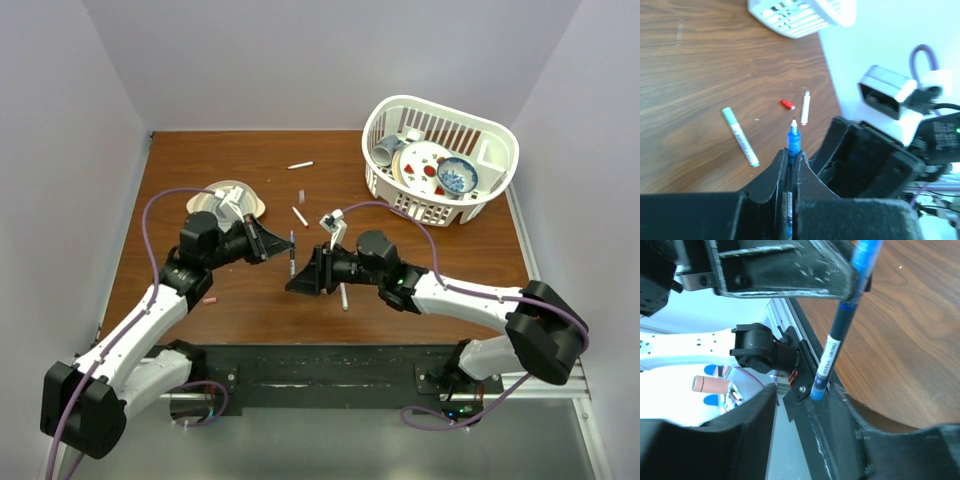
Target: Insert the pens into the pen caps
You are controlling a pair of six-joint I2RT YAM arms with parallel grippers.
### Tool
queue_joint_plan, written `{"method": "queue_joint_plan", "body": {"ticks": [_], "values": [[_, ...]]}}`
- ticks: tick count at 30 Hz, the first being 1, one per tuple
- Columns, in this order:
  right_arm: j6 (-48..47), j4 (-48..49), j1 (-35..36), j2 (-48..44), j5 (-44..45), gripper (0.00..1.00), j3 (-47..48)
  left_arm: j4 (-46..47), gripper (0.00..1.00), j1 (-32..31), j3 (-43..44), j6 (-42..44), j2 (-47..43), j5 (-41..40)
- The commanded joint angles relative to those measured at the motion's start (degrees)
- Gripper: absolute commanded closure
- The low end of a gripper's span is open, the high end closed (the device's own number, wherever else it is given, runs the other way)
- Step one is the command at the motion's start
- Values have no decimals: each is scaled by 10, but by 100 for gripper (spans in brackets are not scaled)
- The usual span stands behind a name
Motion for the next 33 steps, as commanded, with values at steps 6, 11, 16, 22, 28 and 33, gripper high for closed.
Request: {"method": "queue_joint_plan", "body": {"ticks": [6,11,16,22,28,33], "values": [[38,92,5,2,44,85,-23,91,100,-5,-32,-68,-40,43],[39,111,5,-41,84,100,-61,71,47,-5,-20,-45,-46,48],[0,-56,5,-142,195,100,-72,-88,9,-5,94,90,-27,-19],[-45,-202,5,-267,260,100,-62,-223,19,-3,237,191,85,-199],[-84,-257,5,-327,274,100,-47,-219,37,-3,348,252,286,-258],[-107,-278,5,-340,272,100,-36,-226,46,-4,442,272,438,-269]]}}
